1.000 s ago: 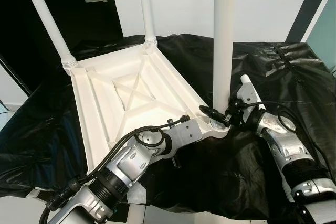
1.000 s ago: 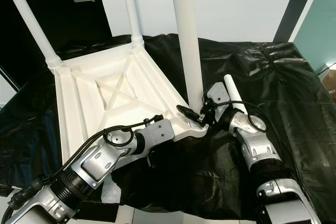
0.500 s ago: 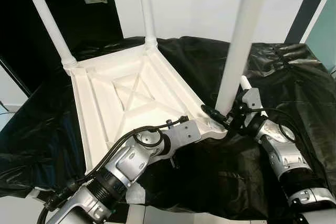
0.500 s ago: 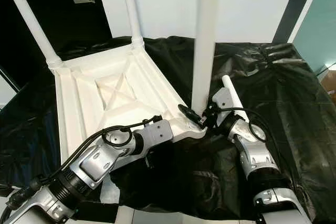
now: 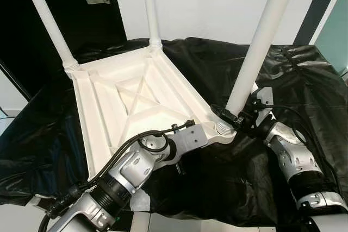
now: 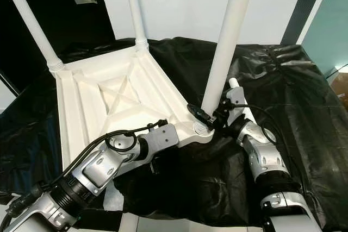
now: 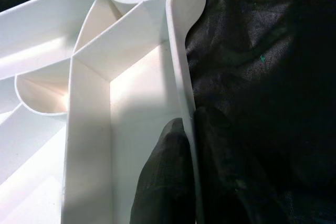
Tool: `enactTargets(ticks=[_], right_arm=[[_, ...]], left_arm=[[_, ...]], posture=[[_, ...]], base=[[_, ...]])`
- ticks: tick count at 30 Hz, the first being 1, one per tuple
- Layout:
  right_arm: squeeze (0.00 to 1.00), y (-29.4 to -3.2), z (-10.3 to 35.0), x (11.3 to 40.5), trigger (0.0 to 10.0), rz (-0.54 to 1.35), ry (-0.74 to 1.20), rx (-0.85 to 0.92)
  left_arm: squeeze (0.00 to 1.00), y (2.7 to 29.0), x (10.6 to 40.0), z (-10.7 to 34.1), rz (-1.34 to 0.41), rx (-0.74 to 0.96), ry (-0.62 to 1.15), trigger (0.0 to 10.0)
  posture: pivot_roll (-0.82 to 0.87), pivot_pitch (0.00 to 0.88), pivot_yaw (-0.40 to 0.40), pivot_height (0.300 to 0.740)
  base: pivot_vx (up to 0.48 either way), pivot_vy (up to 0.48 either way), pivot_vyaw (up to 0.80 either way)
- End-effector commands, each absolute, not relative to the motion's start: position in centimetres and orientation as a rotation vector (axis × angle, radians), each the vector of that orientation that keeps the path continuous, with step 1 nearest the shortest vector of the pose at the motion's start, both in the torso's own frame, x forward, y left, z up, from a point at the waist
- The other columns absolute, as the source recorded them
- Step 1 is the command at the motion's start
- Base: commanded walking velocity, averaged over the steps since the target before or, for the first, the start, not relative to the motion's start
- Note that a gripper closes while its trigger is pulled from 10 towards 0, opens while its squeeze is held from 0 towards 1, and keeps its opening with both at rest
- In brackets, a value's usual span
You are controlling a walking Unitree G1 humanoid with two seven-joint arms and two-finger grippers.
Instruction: Building children table
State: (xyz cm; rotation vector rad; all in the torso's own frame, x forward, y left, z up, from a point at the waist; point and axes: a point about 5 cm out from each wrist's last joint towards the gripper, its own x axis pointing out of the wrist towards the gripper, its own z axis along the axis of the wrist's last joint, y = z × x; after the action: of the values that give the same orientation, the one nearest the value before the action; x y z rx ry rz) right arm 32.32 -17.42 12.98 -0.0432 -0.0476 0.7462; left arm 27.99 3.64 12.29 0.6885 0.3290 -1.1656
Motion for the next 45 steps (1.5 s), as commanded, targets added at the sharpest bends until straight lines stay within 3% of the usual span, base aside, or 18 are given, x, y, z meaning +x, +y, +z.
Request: enactTargets(ticks=[1,4,10,15,21,33,45], right_arm=[[0.00,-18.4,7.7,30.6,10.0,0.673,0.212,0.057],[0.00,-18.9,7.6,30.8,10.0,0.600,0.218,0.184],[0.00,-19.1,7.1,30.5,10.0,0.577,0.237,0.159],[0.00,-17.8,6.9,29.8,10.0,0.684,0.212,-0.122],[0.00,-16.6,6.1,28.8,10.0,0.768,0.231,-0.219],[0.00,-16.8,4.9,27.4,10.0,0.787,0.218,-0.282],[0.00,-16.6,5.3,27.6,10.0,0.711,0.187,-0.127]], left_arm=[[0.00,4.2,29.0,14.7,-1.079,0.743,0.221,10.0],[0.00,4.2,29.0,14.7,-1.078,0.744,0.219,10.0],[0.00,4.2,29.1,14.8,-1.075,0.744,0.219,10.0],[0.00,4.2,29.2,14.8,-1.075,0.745,0.216,10.0],[0.00,4.3,29.2,14.9,-1.072,0.744,0.214,10.0],[0.00,4.7,29.4,15.1,-1.065,0.752,0.214,10.0],[0.00,4.6,29.4,15.1,-1.075,0.761,0.212,10.0]], posture=[[-0.02,0.004,0.037,0.740],[-0.02,0.005,0.035,0.740],[-0.02,0.005,0.039,0.740],[-0.02,0.003,0.041,0.740],[-0.02,0.002,0.039,0.740],[-0.03,0.000,0.053,0.740],[-0.03,0.000,0.066,0.740]], base=[[0.000,0.000,0.00],[0.000,0.000,0.00],[0.000,0.000,0.00],[0.000,0.000,0.00],[0.000,0.000,0.00],[0.000,0.000,0.00],[0.000,0.000,0.00]])
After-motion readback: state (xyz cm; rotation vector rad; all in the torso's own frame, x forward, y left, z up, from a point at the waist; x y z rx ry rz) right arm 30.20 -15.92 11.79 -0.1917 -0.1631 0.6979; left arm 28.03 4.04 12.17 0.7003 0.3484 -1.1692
